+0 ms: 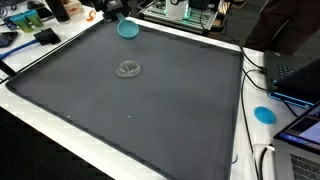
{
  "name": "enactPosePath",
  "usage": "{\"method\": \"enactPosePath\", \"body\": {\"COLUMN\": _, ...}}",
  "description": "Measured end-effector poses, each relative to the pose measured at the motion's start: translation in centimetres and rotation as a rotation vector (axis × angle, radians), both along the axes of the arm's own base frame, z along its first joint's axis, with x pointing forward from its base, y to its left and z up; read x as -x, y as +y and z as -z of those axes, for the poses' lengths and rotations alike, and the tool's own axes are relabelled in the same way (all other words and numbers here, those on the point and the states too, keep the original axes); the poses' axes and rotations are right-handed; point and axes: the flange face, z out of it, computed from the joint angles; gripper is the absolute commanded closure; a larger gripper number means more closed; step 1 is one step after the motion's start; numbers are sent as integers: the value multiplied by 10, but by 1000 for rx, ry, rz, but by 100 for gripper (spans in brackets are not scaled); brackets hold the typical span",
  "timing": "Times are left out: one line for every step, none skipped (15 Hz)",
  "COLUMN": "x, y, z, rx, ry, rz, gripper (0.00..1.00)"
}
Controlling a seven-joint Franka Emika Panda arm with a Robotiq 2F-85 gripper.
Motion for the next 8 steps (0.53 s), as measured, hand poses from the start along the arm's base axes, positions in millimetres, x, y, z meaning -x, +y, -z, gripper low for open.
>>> {"method": "enactPosePath", "body": {"x": 0, "y": -1, "z": 11, "rx": 14, "ry": 26, "rz": -20, "gripper": 69}}
{"method": "enactPosePath", "body": {"x": -1, "y": -2, "z": 22, "rx": 27, "ry": 50, "rz": -35, "gripper": 69}}
{"method": "enactPosePath", "body": {"x": -1, "y": -3, "z": 33, "rx": 40, "ry": 72, "rz": -47, "gripper": 69}}
{"method": "enactPosePath", "body": {"x": -2, "y": -4, "z": 43, "rx": 50, "ry": 91, "rz": -58, "gripper": 69}}
{"method": "enactPosePath", "body": {"x": -3, "y": -4, "z": 52, "rx": 57, "ry": 107, "rz": -66, "gripper": 69}}
{"method": "enactPosePath", "body": {"x": -5, "y": -4, "z": 61, "rx": 62, "ry": 121, "rz": -70, "gripper": 69}}
{"method": "enactPosePath", "body": {"x": -7, "y": -4, "z": 68, "rx": 63, "ry": 131, "rz": -72, "gripper": 69}}
{"method": "enactPosePath", "body": {"x": -10, "y": -4, "z": 73, "rx": 62, "ry": 135, "rz": -74, "gripper": 69}}
